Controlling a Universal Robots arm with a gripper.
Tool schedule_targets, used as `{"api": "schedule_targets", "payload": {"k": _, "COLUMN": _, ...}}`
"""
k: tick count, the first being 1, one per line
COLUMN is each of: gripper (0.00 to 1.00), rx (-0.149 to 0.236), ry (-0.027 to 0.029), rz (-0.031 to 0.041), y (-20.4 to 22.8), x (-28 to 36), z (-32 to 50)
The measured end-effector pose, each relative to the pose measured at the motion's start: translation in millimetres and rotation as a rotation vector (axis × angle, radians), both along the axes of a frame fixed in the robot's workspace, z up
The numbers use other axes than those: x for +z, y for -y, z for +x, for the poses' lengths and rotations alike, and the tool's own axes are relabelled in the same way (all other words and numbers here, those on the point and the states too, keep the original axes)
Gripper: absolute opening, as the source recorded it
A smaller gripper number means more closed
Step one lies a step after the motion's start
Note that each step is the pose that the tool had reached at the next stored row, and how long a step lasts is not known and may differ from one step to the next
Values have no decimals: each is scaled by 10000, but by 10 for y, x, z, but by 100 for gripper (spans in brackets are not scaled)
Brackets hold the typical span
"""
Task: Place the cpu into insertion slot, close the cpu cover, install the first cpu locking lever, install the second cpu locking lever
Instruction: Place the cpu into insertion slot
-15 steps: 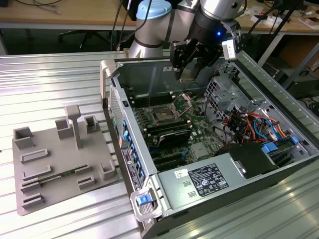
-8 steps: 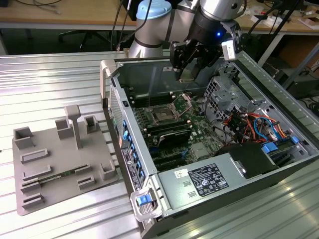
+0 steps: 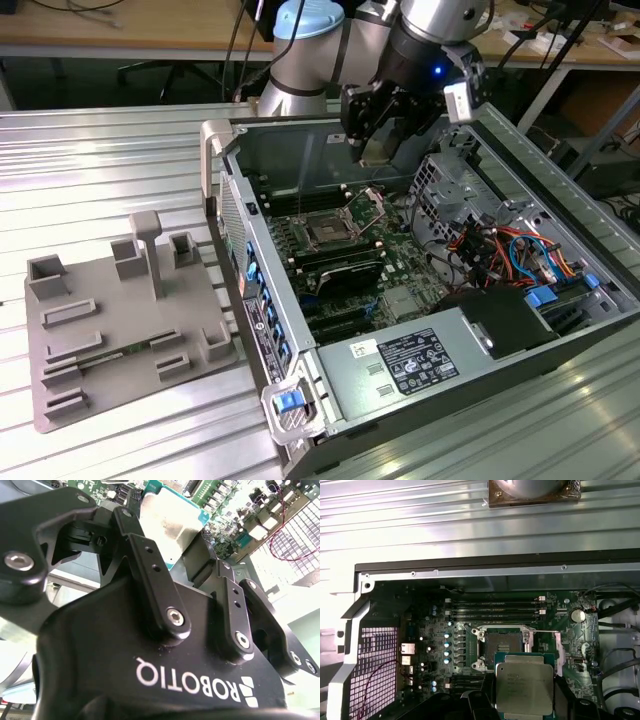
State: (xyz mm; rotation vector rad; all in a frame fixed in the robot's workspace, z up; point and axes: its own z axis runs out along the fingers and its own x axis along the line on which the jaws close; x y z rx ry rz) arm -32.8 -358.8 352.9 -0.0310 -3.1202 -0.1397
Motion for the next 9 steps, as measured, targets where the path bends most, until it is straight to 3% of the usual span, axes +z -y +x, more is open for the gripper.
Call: {"api": "schedule_targets", "payload": {"k": 9, "gripper": 55, "rx": 0, "ry": 0, "rz": 0, "y": 0, "x": -18, "z": 0}}
